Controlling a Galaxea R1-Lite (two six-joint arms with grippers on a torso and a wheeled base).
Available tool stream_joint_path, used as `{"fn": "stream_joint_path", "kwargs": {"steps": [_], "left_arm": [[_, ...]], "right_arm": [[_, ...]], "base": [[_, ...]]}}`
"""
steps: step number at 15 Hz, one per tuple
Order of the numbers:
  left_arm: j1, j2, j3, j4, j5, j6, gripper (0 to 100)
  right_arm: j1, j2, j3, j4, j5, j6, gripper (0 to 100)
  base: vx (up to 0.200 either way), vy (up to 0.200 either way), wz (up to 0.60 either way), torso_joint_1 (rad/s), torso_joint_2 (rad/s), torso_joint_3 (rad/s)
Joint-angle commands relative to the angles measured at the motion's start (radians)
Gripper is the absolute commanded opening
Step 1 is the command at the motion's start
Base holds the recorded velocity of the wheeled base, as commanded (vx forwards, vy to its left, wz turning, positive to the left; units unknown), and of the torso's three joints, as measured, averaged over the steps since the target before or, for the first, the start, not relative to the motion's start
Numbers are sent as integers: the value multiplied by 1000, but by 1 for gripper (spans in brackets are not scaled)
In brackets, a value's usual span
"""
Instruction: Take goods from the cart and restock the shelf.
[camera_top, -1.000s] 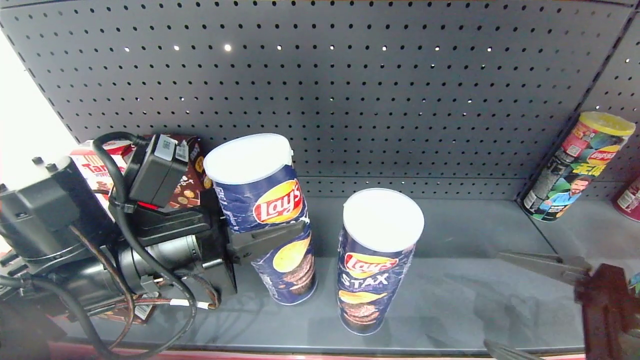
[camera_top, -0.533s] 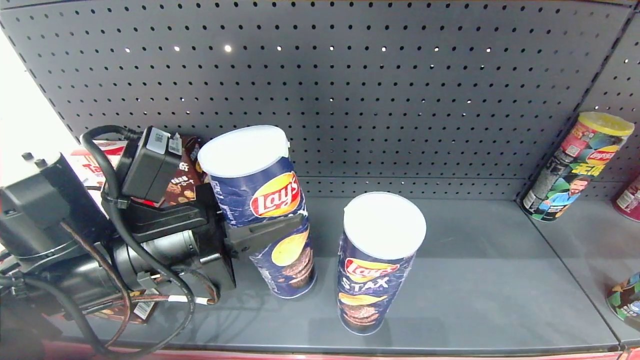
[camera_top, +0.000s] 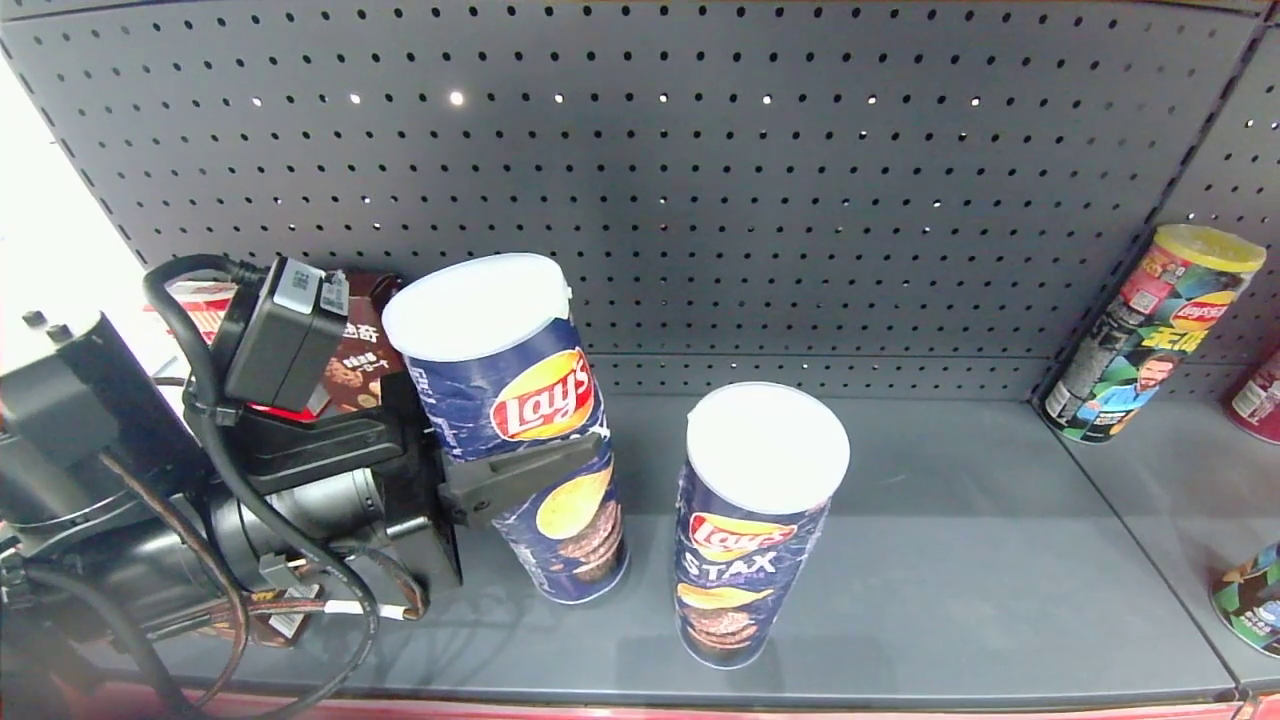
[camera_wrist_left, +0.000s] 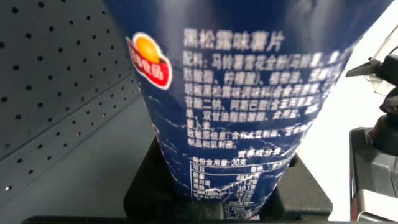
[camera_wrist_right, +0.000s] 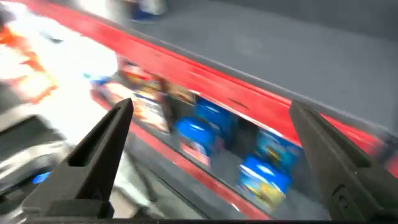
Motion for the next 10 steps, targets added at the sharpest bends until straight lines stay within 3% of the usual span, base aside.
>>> {"fn": "stream_joint_path", "kwargs": {"steps": [1,5,7,8,10], "left_arm": [[0,0,3,-2,-1,0,0],[0,0,8,0,-1,0,0],[2,0,12,0,-1,0,0],[0,0,9,-2,-2,1,0],[-1,1,6,-2,-2,1,0]], "right_arm": [[119,-50,5,-19,-4,0,100],[89,-50,5,-17,-25,18,100],[-117,-50,3,-15,-39,17,100],[-284,16,3,-15,-36,17,100],[-456,88,3,-15,-33,15,100]], "base": [[0,0,0,0,0,0],[0,0,0,0,0,0],[0,0,0,0,0,0],[0,0,0,0,0,0],[0,0,0,0,0,0]]}}
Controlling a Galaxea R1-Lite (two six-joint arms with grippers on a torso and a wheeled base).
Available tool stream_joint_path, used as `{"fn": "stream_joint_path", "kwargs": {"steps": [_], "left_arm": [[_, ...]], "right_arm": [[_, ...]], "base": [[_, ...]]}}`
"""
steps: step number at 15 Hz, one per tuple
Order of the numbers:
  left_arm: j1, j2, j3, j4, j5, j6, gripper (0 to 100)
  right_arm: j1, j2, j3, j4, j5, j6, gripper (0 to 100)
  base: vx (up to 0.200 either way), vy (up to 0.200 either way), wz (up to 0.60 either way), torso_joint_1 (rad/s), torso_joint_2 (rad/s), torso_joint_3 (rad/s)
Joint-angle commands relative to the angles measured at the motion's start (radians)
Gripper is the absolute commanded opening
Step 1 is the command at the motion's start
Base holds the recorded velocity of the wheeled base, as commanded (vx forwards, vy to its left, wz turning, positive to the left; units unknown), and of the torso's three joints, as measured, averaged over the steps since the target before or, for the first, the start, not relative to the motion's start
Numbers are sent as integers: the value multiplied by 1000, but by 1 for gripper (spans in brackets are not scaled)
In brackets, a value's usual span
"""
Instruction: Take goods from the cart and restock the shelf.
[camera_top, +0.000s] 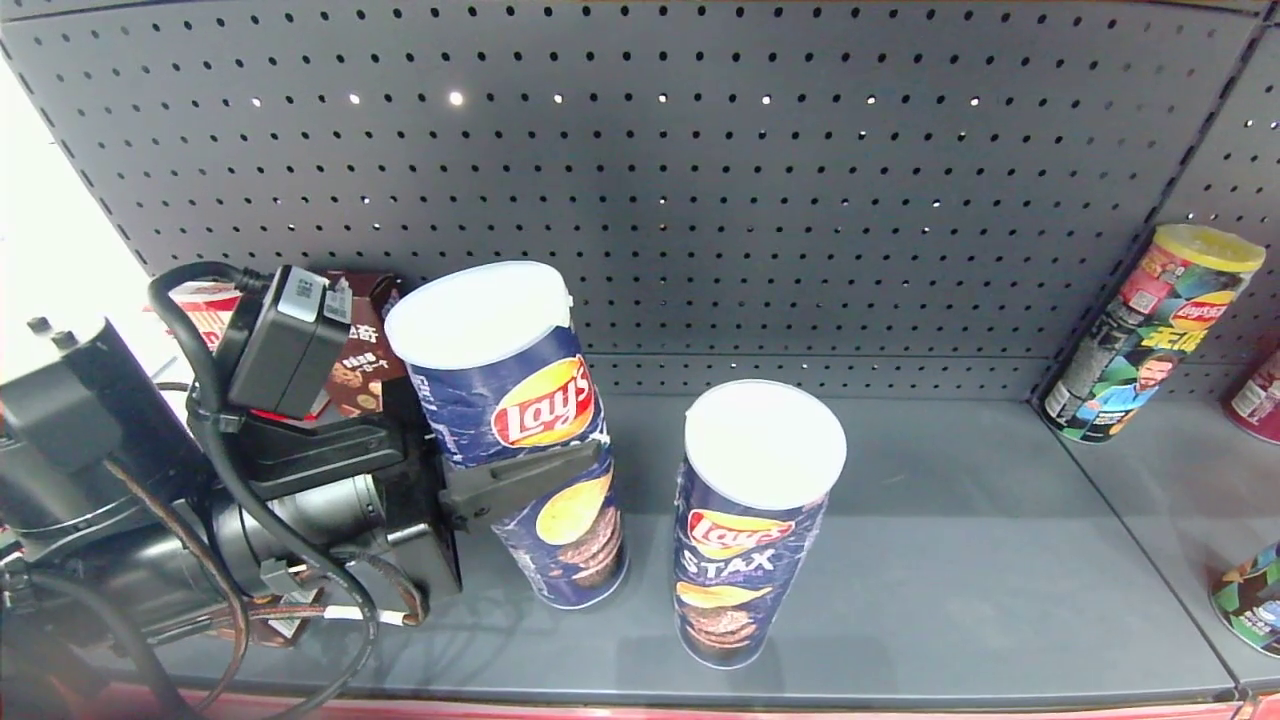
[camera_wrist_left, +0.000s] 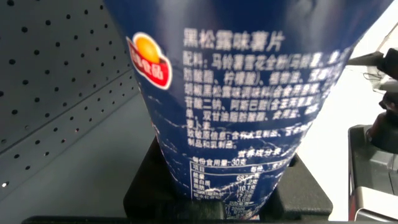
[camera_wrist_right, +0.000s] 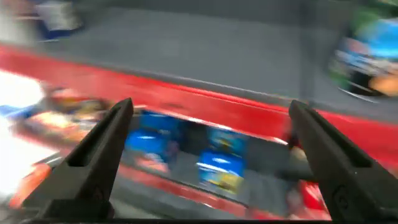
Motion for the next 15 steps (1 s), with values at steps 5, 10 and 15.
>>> {"fn": "stream_joint_path", "kwargs": {"steps": [5,10,15], "left_arm": [[5,3,0,0,0,0,0],[7,12,-33,11,-6,-11,0],[5,64,-175,69,-11,-94,0]], "right_arm": [[-369,-19,2,-2,3,-2,100],[-366,-23,2,-5,3,-2,100],[-366,-23,2,-4,3,-2,100]], "base": [[0,0,0,0,0,0],[0,0,0,0,0,0],[0,0,0,0,0,0]]}}
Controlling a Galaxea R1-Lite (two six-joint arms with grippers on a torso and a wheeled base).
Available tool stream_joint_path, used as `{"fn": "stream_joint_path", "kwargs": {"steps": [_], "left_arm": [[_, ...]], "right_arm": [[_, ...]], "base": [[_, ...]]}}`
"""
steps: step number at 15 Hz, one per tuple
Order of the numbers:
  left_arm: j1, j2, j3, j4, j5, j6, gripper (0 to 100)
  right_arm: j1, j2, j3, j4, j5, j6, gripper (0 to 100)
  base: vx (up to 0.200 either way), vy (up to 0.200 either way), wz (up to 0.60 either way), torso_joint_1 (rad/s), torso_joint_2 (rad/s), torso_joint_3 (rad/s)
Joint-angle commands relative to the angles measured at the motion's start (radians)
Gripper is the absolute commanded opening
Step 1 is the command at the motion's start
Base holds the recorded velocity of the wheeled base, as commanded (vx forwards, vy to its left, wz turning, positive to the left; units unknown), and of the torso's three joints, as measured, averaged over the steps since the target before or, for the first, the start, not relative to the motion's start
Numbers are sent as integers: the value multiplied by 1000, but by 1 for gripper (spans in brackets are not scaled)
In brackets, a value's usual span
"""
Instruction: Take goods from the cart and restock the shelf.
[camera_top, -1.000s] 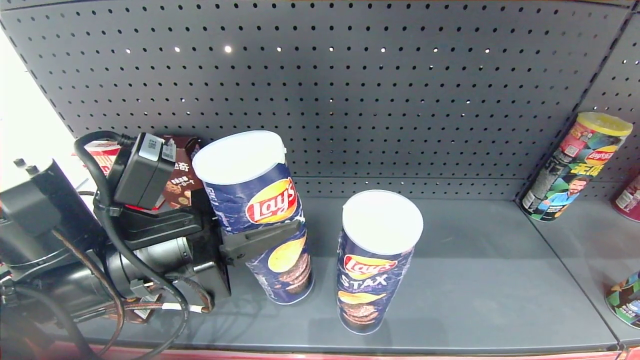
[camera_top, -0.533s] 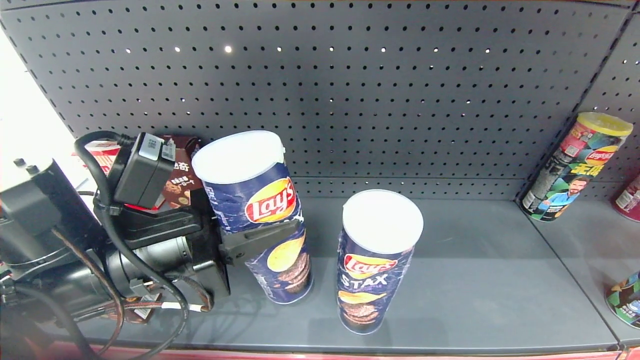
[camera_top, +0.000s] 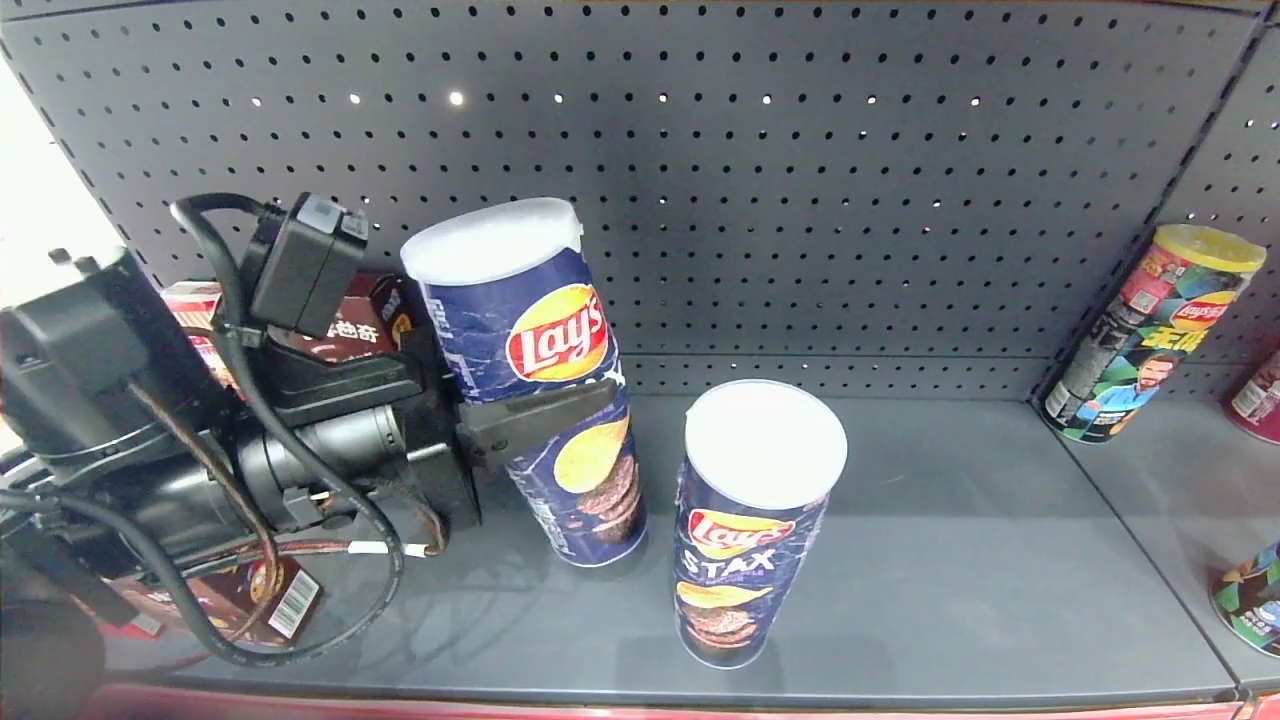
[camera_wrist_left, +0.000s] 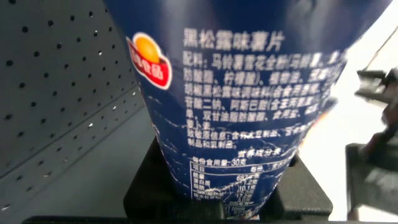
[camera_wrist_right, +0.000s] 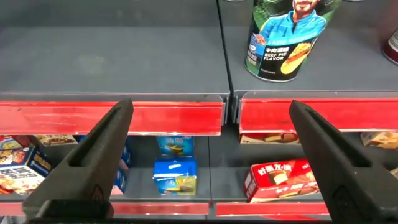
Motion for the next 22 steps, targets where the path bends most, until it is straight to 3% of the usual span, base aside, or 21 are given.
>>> {"fn": "stream_joint_path", "kwargs": {"steps": [1,3,4,6,9,13,15,18,22], "left_arm": [[4,29,-82,63,-2,-25,0],[11,30,-156,202,-32,-22,0],[27,33,-168,222,-45,-22,0],[73,93,-225,222,-98,-20,0],[77,156,-323,236,-101,-11,0],[67,177,-351,238,-91,-2,0],[74,220,-405,261,-92,29,0],[85,256,-492,371,-92,133,0],[53,309,-583,420,-89,181,0]], "right_arm": [[0,2,0,0,0,0,100],[0,2,0,0,0,0,100],[0,2,0,0,0,0,100],[0,2,0,0,0,0,100],[0,2,0,0,0,0,100],[0,2,0,0,0,0,100],[0,2,0,0,0,0,100],[0,2,0,0,0,0,100],[0,2,0,0,0,0,100]], "base": [[0,0,0,0,0,0],[0,0,0,0,0,0],[0,0,0,0,0,0],[0,0,0,0,0,0],[0,0,0,0,0,0],[0,0,0,0,0,0],[0,0,0,0,0,0],[0,0,0,0,0,0],[0,0,0,0,0,0]]}}
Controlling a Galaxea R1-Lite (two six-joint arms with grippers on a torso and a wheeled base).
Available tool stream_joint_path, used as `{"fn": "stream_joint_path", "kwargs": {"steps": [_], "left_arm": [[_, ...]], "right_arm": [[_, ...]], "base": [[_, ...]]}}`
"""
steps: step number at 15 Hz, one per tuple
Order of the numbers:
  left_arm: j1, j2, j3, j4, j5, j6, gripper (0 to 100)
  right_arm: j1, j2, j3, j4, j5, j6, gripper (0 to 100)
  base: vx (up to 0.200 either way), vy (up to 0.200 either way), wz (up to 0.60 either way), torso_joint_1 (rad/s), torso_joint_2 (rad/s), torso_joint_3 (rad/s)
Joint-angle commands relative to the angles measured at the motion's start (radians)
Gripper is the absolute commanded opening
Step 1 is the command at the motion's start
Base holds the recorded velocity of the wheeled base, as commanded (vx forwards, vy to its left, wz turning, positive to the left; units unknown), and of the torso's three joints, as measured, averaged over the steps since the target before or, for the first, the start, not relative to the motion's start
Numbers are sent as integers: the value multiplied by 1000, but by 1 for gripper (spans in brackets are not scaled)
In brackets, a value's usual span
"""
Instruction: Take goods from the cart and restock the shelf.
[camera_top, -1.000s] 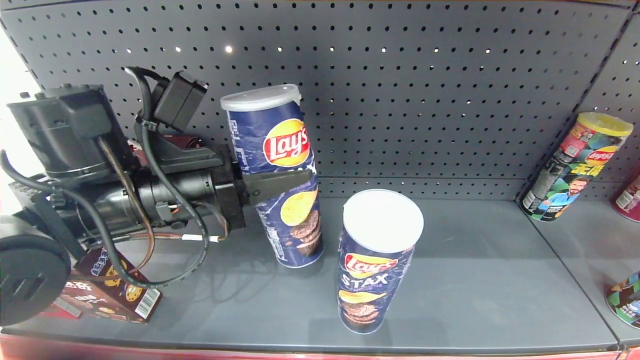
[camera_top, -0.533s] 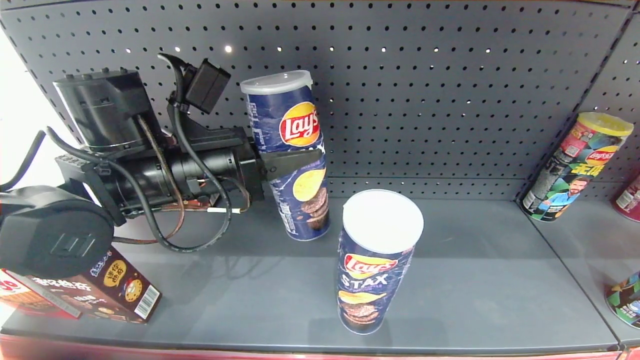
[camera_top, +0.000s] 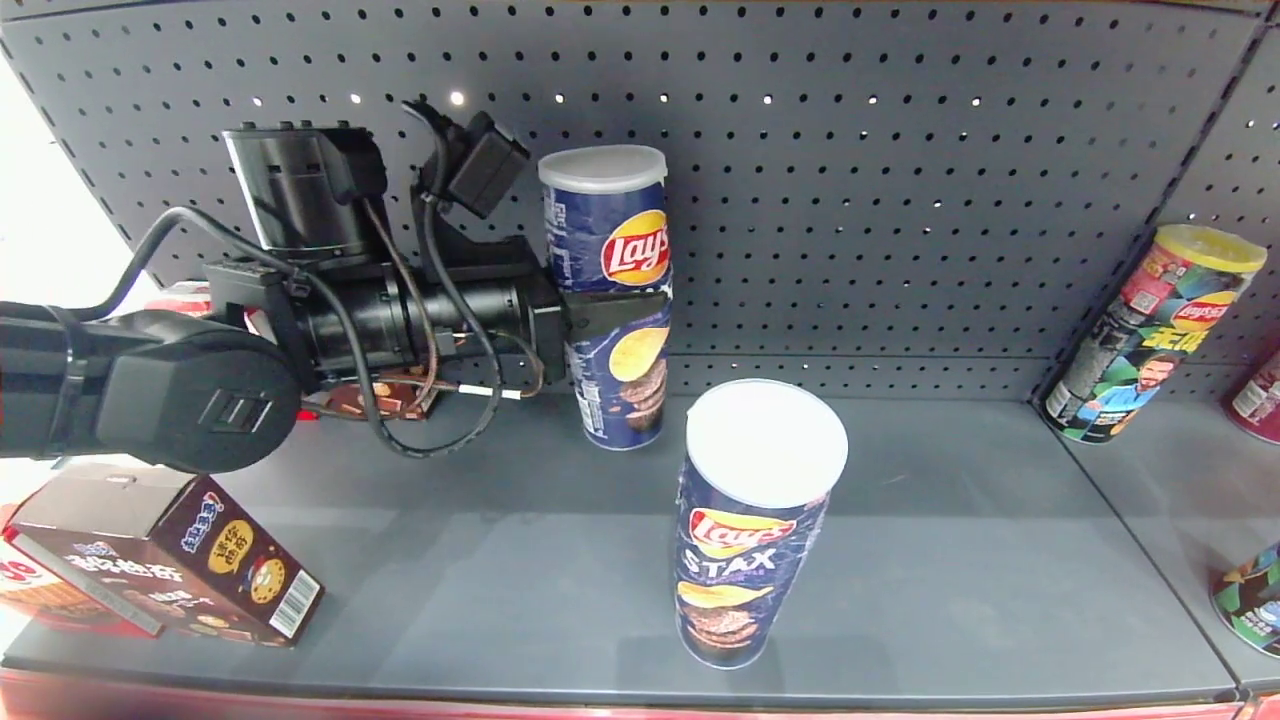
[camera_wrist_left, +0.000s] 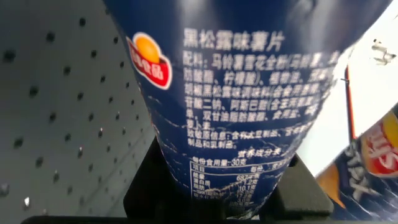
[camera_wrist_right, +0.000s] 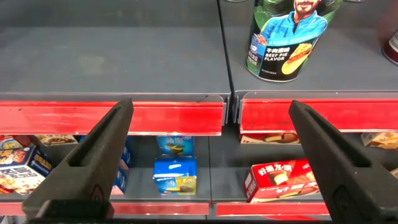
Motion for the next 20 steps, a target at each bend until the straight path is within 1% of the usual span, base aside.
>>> {"fn": "stream_joint_path", "kwargs": {"steps": [1,2,3,4,9,12,13,15,20], "left_arm": [[-19,56,-39,2,2,24,0],[-25,88,-67,-4,2,67,0],[-28,118,-91,-6,2,96,0],[-30,135,-102,-9,2,104,0],[-31,174,-118,-9,1,105,0],[-33,214,-151,-15,1,105,0],[-36,234,-167,-39,1,96,0],[-36,250,-177,-52,1,96,0],[-46,299,-168,-127,-1,93,0]], "right_arm": [[0,2,0,0,0,0,100],[0,2,0,0,0,0,100],[0,2,0,0,0,0,100],[0,2,0,0,0,0,100],[0,2,0,0,0,0,100],[0,2,0,0,0,0,100],[0,2,0,0,0,0,100],[0,2,0,0,0,0,100],[0,2,0,0,0,0,100]], "base": [[0,0,0,0,0,0],[0,0,0,0,0,0],[0,0,0,0,0,0],[0,0,0,0,0,0],[0,0,0,0,0,0],[0,0,0,0,0,0],[0,0,0,0,0,0],[0,0,0,0,0,0],[0,0,0,0,0,0]]}}
